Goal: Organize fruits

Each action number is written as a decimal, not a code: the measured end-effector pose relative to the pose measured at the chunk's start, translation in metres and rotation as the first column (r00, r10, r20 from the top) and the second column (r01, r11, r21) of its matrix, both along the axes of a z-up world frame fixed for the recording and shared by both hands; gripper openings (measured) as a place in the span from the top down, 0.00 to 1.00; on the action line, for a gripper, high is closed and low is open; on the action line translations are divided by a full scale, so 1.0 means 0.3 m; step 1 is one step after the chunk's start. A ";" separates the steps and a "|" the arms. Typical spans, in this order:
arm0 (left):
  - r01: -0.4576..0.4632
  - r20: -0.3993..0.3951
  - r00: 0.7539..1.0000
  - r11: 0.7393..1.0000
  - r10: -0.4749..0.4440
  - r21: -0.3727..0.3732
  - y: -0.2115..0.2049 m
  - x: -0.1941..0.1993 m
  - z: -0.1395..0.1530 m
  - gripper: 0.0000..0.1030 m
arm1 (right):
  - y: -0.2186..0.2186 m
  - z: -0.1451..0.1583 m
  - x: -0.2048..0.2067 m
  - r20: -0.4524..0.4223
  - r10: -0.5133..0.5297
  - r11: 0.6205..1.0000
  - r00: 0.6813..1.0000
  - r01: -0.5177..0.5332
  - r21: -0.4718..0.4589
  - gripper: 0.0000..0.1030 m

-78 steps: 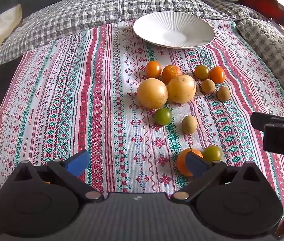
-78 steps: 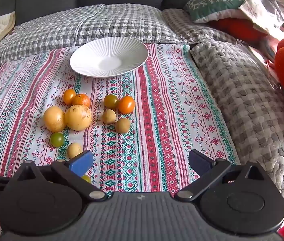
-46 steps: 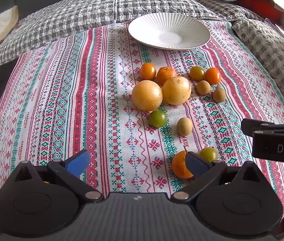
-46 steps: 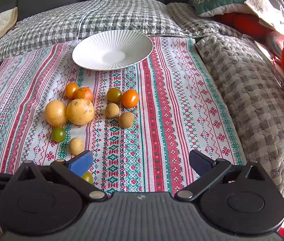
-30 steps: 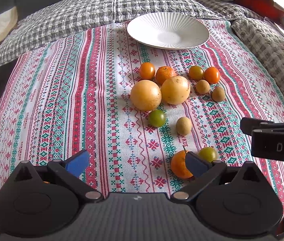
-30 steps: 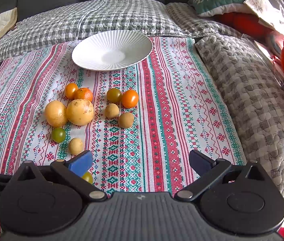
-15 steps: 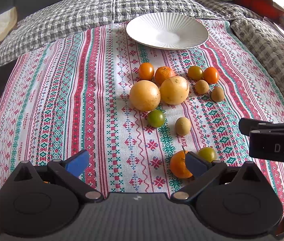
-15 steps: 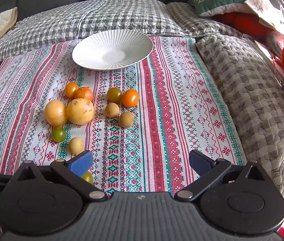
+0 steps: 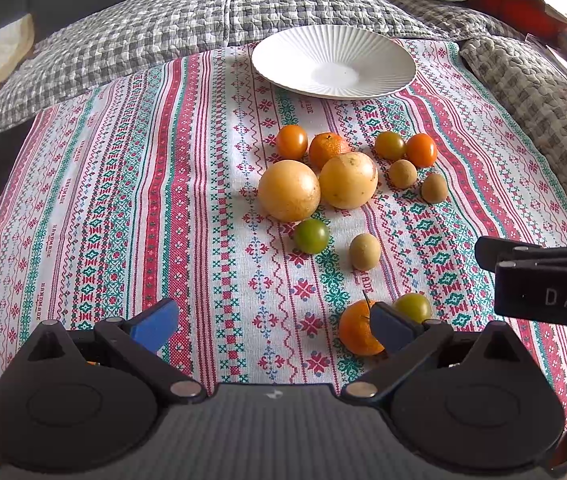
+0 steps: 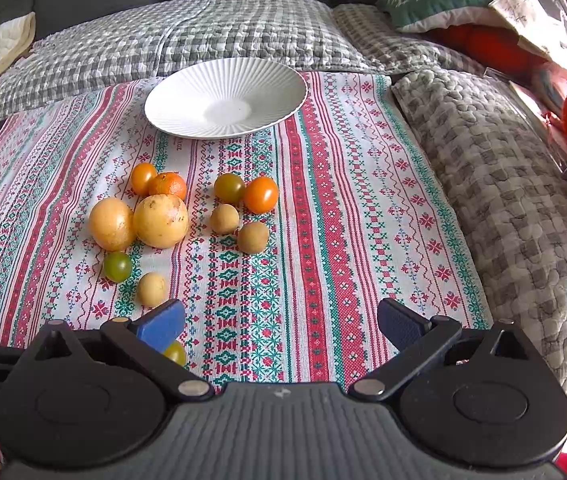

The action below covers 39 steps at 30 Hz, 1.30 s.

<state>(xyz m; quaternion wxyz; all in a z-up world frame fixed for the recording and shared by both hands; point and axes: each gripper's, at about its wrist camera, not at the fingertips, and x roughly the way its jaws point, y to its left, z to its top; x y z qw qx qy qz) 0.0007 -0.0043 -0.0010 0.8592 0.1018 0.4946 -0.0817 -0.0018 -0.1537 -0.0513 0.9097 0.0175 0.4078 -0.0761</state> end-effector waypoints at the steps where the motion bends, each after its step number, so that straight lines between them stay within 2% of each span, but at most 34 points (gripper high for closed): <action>1: 0.000 0.000 1.000 1.000 0.000 0.000 0.000 0.000 0.000 0.08 | 0.000 0.000 0.000 0.000 -0.001 1.000 1.000 0.001 -0.001 0.01; 10: -0.014 -0.006 1.000 1.000 0.014 -0.015 0.001 0.012 0.004 0.08 | -0.011 -0.017 0.007 -0.008 -0.001 1.000 1.000 0.001 0.015 0.01; 16: -0.019 -0.011 1.000 1.000 0.019 -0.025 0.009 0.034 0.009 0.08 | -0.036 -0.004 0.016 0.026 -0.012 1.000 1.000 0.012 -0.004 0.01; 22: -0.017 0.010 1.000 1.000 0.017 -0.010 0.018 0.067 0.011 0.08 | -0.078 0.010 0.019 0.068 -0.016 1.000 0.998 0.014 0.018 0.01; 32: 0.001 0.049 0.999 1.000 0.000 -0.030 0.042 0.147 0.004 0.08 | -0.158 0.032 0.058 0.092 0.006 0.976 0.996 -0.026 0.216 0.00; 36: 0.051 0.030 0.998 0.995 -0.049 -0.091 0.044 0.189 -0.009 0.08 | -0.135 0.048 0.099 0.075 0.062 0.965 0.995 -0.079 0.251 0.01; 39: 0.091 0.057 0.995 0.991 -0.086 -0.095 0.032 0.200 -0.018 0.08 | -0.112 0.054 0.128 0.064 0.100 0.954 0.993 -0.114 0.277 0.01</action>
